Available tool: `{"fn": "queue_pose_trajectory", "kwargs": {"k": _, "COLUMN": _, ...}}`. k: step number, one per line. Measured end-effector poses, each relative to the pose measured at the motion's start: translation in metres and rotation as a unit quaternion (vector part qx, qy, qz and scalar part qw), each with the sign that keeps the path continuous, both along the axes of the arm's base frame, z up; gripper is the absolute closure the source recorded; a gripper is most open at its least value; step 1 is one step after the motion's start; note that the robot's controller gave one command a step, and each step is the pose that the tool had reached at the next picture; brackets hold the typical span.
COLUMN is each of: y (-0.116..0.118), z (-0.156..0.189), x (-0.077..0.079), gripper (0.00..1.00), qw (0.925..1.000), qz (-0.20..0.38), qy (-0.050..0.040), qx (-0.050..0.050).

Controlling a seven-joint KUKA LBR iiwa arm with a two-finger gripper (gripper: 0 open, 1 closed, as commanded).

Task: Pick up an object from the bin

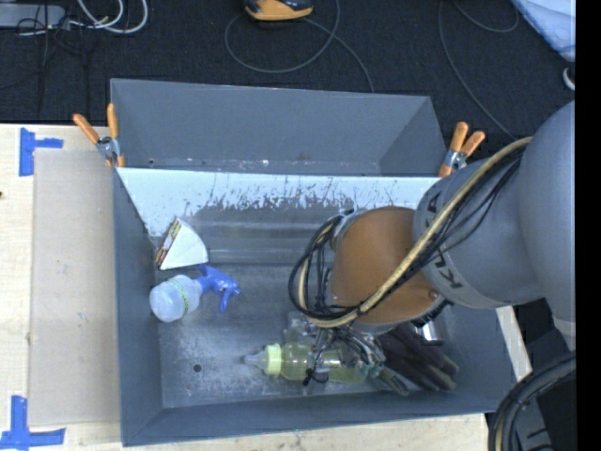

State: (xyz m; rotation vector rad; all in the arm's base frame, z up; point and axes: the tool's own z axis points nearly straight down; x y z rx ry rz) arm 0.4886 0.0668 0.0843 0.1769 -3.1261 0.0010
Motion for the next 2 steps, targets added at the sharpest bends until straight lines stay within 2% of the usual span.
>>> {"fn": "queue_pose_trajectory", "kwargs": {"k": 2, "y": 0.0004, "z": 0.0118, "x": -0.0023, "gripper": 1.00, "qw": 1.0000, "qz": -0.010, "qy": 0.0012, "qx": 0.000}}
